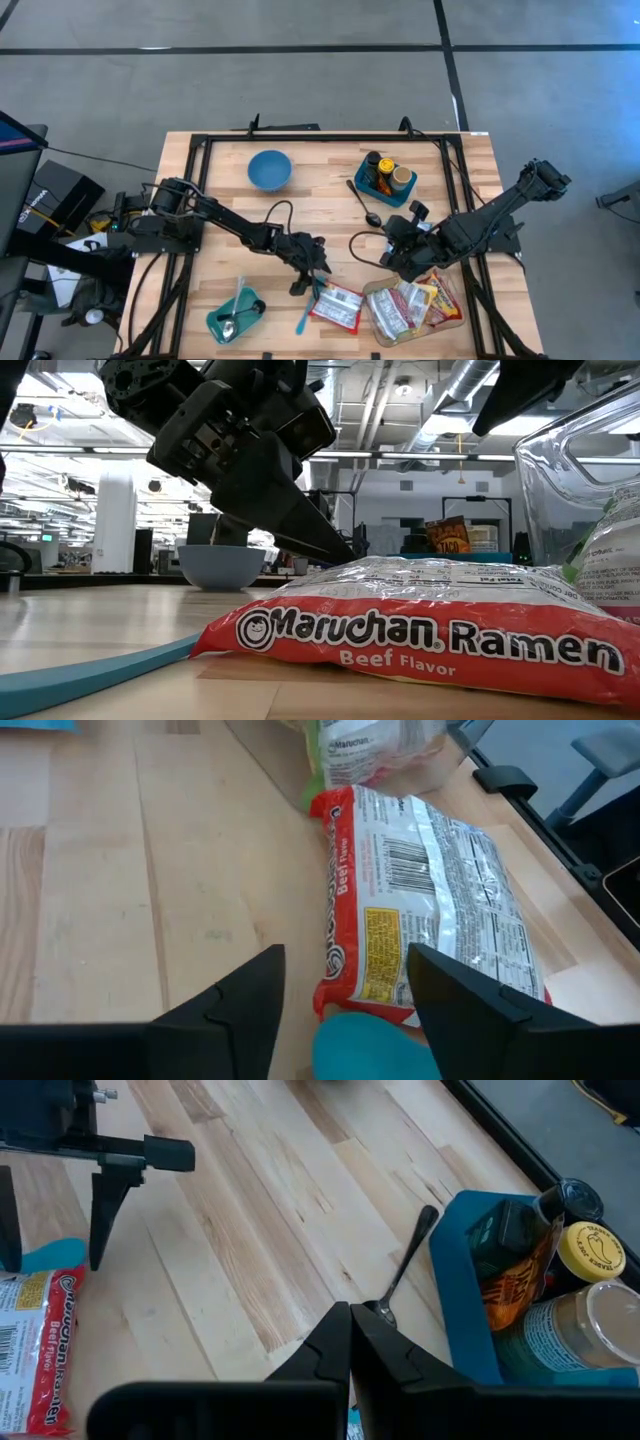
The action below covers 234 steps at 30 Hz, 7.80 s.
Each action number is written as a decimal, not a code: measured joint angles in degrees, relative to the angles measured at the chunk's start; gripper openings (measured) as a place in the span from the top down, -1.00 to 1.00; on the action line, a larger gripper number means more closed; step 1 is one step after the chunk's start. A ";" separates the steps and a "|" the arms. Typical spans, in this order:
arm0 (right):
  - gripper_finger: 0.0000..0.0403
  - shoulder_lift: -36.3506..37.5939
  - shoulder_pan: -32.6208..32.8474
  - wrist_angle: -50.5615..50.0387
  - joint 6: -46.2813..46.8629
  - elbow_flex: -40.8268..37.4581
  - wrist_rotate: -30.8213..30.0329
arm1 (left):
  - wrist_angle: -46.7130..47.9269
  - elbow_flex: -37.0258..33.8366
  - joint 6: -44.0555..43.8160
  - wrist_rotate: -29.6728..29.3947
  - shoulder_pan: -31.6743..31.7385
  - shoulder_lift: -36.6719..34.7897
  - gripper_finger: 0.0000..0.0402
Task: Pick & Place Food Item
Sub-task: Put the red noodle pack into the transparent bin
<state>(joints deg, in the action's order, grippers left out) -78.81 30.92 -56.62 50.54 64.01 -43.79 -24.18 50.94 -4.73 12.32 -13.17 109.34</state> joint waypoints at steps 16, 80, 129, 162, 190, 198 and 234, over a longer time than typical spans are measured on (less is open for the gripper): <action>1.00 0.00 0.20 0.14 0.00 0.00 0.22 | -5.53 -0.04 1.00 1.11 -0.02 4.79 -0.07; 1.00 -0.02 0.17 0.13 -0.15 0.00 0.23 | -3.23 -0.03 1.80 0.98 1.53 2.67 1.00; 1.00 -0.03 -3.62 4.05 0.49 -3.08 -15.99 | 2.51 -0.13 19.61 -8.31 1.53 -17.29 1.00; 1.00 1.27 -17.10 41.73 -28.52 -18.69 9.83 | 2.32 -0.15 19.50 -7.74 0.70 -17.79 1.00; 1.00 1.27 -27.99 49.35 -38.97 -21.18 46.80 | 9.03 -0.15 19.26 -7.76 0.70 -17.75 1.00; 1.00 1.27 -23.86 48.99 -38.09 -21.18 46.91 | 8.74 -0.15 19.26 -7.83 0.70 -17.75 1.00; 0.84 1.27 -20.44 47.99 -31.43 -21.16 50.01 | 6.75 -0.13 19.28 -8.22 0.70 -17.75 1.00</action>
<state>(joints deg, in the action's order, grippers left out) -77.54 10.48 -8.63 19.11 42.85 6.22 -17.44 50.81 14.55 4.10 -12.47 91.59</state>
